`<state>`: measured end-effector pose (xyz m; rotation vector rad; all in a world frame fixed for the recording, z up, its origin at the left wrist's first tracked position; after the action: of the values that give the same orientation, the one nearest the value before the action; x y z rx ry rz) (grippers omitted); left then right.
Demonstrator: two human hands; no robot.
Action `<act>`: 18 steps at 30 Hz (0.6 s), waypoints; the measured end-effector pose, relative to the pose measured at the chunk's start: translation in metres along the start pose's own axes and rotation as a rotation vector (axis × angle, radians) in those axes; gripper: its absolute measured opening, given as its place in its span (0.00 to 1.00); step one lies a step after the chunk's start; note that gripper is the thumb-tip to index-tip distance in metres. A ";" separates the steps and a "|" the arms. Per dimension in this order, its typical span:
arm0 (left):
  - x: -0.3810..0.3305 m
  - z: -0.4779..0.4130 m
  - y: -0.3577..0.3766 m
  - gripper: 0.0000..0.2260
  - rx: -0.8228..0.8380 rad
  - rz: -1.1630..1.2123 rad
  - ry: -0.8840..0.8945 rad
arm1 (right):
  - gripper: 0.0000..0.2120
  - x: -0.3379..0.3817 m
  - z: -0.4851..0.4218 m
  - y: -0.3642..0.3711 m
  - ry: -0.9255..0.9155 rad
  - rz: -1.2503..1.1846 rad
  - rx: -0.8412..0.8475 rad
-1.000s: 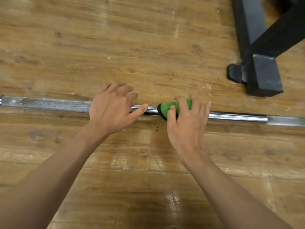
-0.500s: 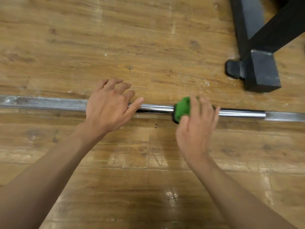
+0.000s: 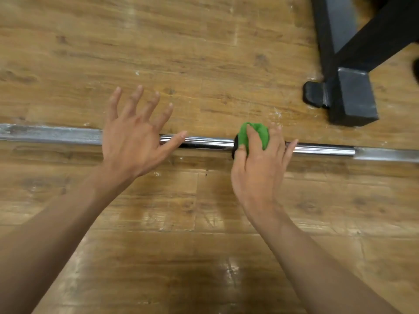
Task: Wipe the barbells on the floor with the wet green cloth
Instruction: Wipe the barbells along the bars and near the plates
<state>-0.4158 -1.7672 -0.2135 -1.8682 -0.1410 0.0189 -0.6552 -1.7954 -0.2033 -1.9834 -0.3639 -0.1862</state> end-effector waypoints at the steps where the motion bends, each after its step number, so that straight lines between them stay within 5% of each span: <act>1: -0.001 0.000 0.000 0.41 -0.004 0.002 0.007 | 0.22 0.020 -0.001 0.006 -0.016 -0.023 0.005; 8: 0.002 0.000 0.004 0.41 0.020 0.022 0.012 | 0.14 0.040 0.003 0.014 -0.062 -0.048 -0.037; 13: 0.001 0.006 -0.001 0.40 -0.035 0.033 -0.022 | 0.26 -0.029 0.005 -0.010 -0.015 -0.064 -0.039; 18: -0.004 0.015 -0.004 0.38 -0.039 0.039 -0.005 | 0.17 0.064 0.019 0.010 -0.191 -0.183 -0.019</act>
<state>-0.4213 -1.7526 -0.2141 -1.9099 -0.1088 0.0480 -0.5924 -1.7713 -0.2008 -1.9914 -0.6703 -0.1167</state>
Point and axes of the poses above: each hand's wrist, its own z-axis away from the middle knuckle, its own y-axis out of the palm, x = y × z, the point moved 10 cm from there along -z, towards the middle knuckle, and after that the axes turned 11 degrees about -x, right-handed, at the moved point
